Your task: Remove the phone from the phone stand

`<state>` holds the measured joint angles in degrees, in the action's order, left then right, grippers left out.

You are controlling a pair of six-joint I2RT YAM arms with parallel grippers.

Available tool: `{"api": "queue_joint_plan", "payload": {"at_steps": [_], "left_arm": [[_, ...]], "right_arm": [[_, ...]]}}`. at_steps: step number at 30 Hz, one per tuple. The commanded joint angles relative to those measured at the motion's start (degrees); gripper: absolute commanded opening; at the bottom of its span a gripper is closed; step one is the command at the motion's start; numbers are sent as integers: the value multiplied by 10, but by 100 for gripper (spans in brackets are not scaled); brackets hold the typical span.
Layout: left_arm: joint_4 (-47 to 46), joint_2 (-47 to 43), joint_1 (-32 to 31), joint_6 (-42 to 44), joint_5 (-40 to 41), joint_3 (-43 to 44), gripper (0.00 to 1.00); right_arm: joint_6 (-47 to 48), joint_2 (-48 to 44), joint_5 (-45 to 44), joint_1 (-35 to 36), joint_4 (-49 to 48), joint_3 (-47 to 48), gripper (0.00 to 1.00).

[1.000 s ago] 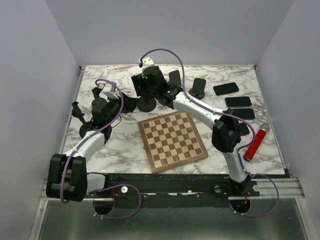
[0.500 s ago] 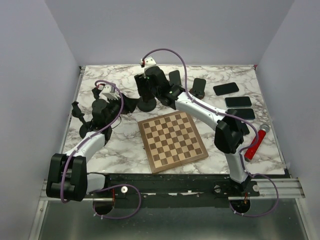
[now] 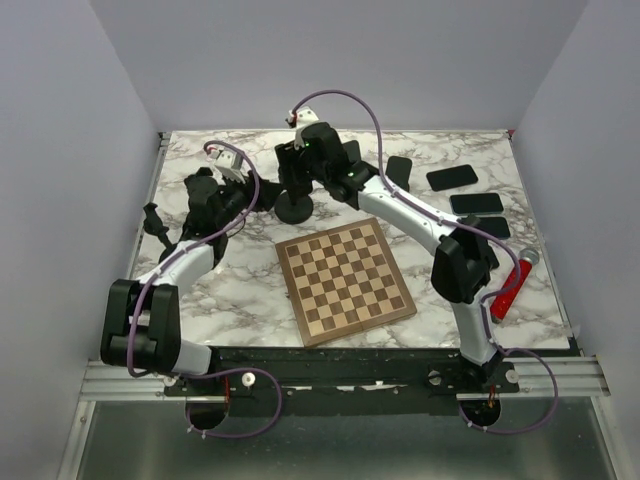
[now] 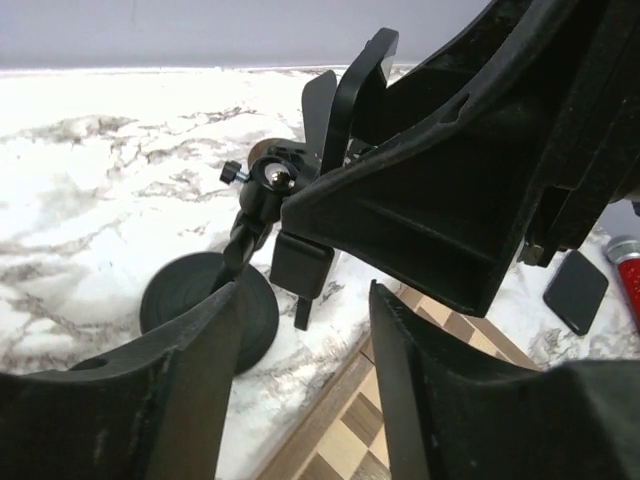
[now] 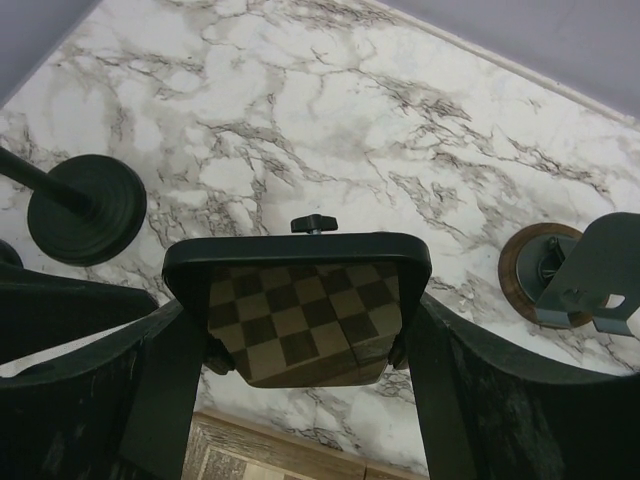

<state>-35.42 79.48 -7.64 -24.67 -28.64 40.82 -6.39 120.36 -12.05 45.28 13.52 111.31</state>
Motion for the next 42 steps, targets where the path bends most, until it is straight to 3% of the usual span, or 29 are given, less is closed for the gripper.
{"api": "queue_joint_plan", "payload": {"at_steps": [1, 7, 13, 17, 21, 32, 35, 41, 42], "left_arm": [[24, 33, 0, 65, -39, 49, 57], [7, 52, -8, 65, -63, 69, 53], [22, 72, -25, 77, -63, 98, 61], [51, 91, -38, 90, -53, 132, 62], [82, 105, -41, 95, -27, 157, 49], [97, 134, -45, 82, -32, 180, 48], [83, 137, -45, 70, -23, 178, 40], [82, 132, -45, 71, -19, 173, 0], [76, 129, -44, 72, -27, 166, 0]], "right_arm": [[-11, 11, 116, -29, 29, 35, 1], [-28, 19, 171, -46, 39, 48, 1], [-38, 25, 192, -52, 45, 63, 1], [-40, 28, 194, -53, 49, 70, 1], [-43, 29, 197, -54, 51, 75, 1], [-47, 33, 196, -53, 53, 86, 1], [-48, 32, 190, -53, 53, 85, 0], [-21, 18, 100, -53, 30, 48, 1], [-5, 10, 82, -53, 15, 28, 1]]}}
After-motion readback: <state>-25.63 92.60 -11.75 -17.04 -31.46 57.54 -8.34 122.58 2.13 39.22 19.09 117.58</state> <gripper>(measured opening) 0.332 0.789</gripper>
